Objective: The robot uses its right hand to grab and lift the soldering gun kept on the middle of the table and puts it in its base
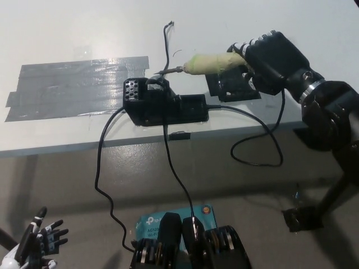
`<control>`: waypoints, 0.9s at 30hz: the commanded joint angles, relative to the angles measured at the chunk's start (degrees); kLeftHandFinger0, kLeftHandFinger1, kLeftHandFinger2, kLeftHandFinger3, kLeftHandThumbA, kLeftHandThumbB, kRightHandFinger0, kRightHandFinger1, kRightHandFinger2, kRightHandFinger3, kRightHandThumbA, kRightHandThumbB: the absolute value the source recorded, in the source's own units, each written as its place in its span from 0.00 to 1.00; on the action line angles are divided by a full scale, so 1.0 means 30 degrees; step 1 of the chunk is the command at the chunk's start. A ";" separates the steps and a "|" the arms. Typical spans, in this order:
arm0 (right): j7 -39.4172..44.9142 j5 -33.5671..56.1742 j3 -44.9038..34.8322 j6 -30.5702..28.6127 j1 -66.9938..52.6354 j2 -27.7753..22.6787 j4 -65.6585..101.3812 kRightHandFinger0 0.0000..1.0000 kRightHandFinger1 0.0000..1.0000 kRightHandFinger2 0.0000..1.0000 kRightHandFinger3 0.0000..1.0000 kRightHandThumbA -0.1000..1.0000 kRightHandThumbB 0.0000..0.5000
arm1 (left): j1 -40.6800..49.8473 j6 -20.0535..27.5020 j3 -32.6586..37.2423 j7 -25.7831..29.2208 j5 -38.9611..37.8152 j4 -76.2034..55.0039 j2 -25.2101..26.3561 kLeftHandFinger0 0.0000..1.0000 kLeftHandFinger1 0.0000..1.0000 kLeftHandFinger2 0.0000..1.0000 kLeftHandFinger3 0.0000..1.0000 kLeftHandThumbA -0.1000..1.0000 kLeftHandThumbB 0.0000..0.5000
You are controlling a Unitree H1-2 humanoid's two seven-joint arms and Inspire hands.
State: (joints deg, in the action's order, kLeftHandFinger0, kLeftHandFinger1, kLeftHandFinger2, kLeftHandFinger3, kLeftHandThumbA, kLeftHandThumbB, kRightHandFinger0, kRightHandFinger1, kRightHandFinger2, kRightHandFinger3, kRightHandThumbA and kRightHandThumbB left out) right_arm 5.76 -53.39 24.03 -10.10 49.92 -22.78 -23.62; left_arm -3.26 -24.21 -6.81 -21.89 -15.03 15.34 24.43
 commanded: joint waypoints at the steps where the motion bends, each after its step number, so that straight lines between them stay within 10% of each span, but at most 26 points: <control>1: -0.0455 -0.0085 -0.0159 0.0310 0.0372 -0.0257 0.0194 0.00 0.02 0.42 0.10 0.00 0.00 | -0.0190 0.0422 -0.0141 -0.0183 0.0017 -0.0257 0.0476 0.93 1.00 1.00 1.00 0.99 0.54; 5: -0.0635 -0.1087 -0.0114 0.1458 0.0400 -0.0335 0.0281 0.00 0.11 0.52 0.01 0.00 0.11 | -0.0240 0.0426 -0.0153 -0.0292 -0.0075 -0.0271 0.0486 0.95 1.00 1.00 1.00 0.99 0.54; 8: 0.0050 -0.1500 -0.0061 0.2137 0.0432 -0.0461 0.0632 0.00 0.20 0.58 0.09 0.00 0.00 | -0.0321 0.0487 -0.0092 -0.0426 -0.0087 -0.0249 0.0541 0.96 1.00 1.00 1.00 1.00 0.51; 17: -0.0773 -0.1578 0.0601 0.0999 0.0725 -0.0262 -0.0577 0.00 0.13 0.50 0.32 0.00 0.00 | -0.0381 0.0128 -0.0176 -0.0318 -0.0147 -0.0599 0.0515 0.98 1.00 1.00 1.00 1.00 0.50; 27: -0.1752 -0.1888 0.1566 0.0671 0.0914 0.0139 -0.1260 0.00 0.17 0.52 0.35 0.00 0.09 | -0.0450 0.0233 0.0048 -0.0275 0.0085 -0.0807 0.0457 0.97 1.00 1.00 1.00 1.00 0.50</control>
State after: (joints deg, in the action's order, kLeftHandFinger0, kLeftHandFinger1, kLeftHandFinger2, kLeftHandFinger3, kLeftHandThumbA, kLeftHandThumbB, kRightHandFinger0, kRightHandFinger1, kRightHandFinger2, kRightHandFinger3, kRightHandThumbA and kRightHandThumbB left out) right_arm 3.37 -58.02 28.19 -6.99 49.39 -22.37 -27.28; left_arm -3.93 -24.30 -6.73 -22.04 -14.98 14.49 24.43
